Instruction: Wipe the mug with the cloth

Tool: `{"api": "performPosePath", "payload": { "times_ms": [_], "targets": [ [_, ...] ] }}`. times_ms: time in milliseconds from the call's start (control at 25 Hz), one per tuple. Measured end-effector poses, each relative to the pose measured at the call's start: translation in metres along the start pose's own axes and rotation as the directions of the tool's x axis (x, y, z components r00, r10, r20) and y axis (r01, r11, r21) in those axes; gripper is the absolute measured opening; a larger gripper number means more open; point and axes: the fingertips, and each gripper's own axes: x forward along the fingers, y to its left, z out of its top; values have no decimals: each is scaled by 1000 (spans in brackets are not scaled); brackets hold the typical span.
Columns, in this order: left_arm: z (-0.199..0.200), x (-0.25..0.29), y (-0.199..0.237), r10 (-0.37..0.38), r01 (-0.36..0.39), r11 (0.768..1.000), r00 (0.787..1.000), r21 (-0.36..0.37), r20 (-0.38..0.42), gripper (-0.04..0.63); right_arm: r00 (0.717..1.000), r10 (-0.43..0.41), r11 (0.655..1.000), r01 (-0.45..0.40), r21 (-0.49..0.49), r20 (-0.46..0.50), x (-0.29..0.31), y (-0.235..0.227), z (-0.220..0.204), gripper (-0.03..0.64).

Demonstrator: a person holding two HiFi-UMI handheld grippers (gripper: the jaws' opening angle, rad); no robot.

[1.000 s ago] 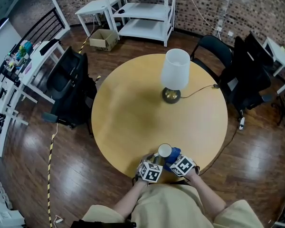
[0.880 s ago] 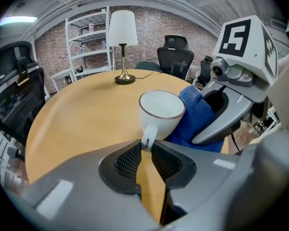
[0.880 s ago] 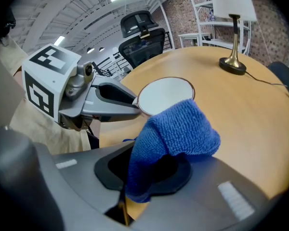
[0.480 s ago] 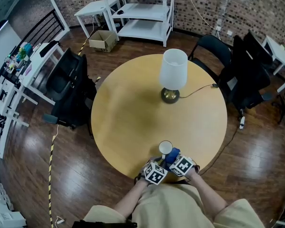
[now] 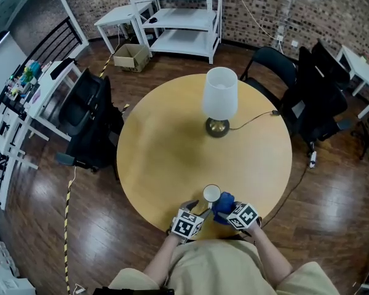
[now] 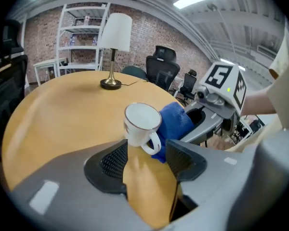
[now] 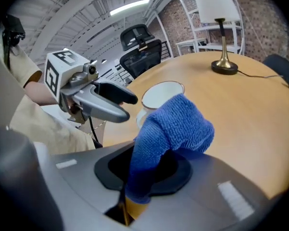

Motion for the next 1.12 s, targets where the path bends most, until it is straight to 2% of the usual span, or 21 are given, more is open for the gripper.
{"api": "performPosePath", "payload": {
  "times_ms": [80,160,240,320,400,480,520,560,600,640,680,760,840,920,960,1040,1120],
  "targets": [
    [18,-9,17,12,-5,996,997,-94,73,238,999,-11,999,10,43,39,-10,-6,-2,69],
    [39,-9,38,26,4,977,990,-213,138,236,996,-23,996,16,87,81,-20,-10,-2,69],
    [54,3,52,21,12,967,992,-255,127,238,993,-38,992,23,122,116,-29,-12,-2,69],
    [56,27,51,-12,17,981,1000,-194,26,238,989,-51,989,30,144,141,-39,-13,-2,69],
    [47,49,45,-33,21,995,991,-93,-127,234,985,-62,987,37,157,160,-46,-14,-2,69],
    [38,63,43,0,-5,1000,968,-17,-252,81,981,-74,984,43,172,178,-52,-16,-1,69],
    [37,66,44,24,-26,1000,958,-1,-287,59,978,-80,983,46,179,190,-54,-18,0,69],
    [36,68,45,43,-48,999,949,-8,-312,49,974,-89,981,50,187,207,-57,-19,2,69],
    [33,70,47,53,-74,996,941,-49,-334,46,968,-103,979,58,195,229,-62,-21,6,70],
    [30,72,51,59,-110,986,933,-125,-354,35,959,-121,976,68,206,258,-67,-24,11,71],
    [27,72,57,61,-152,963,927,-222,-369,32,946,-141,972,77,222,291,-74,-26,17,71],
    [26,71,66,45,-209,895,921,-394,-387,32,916,-175,962,80,263,360,-91,-30,32,71],
    [22,70,67,19,-237,827,918,-510,-395,31,886,-208,953,89,289,415,-109,-31,50,71],
    [21,69,66,-8,-247,756,922,-606,-386,32,872,-228,957,119,265,434,-115,-30,72,71],
    [21,70,67,-17,-244,720,930,-650,-368,31,878,-220,965,132,227,425,-108,-27,84,71],
    [18,74,71,-36,-228,645,944,-729,-328,31,913,-183,981,146,127,366,-77,-19,99,71],
    [14,75,70,-59,-215,586,950,-781,-305,31,944,-161,987,154,44,288,-45,-13,101,71]
  ]
}}
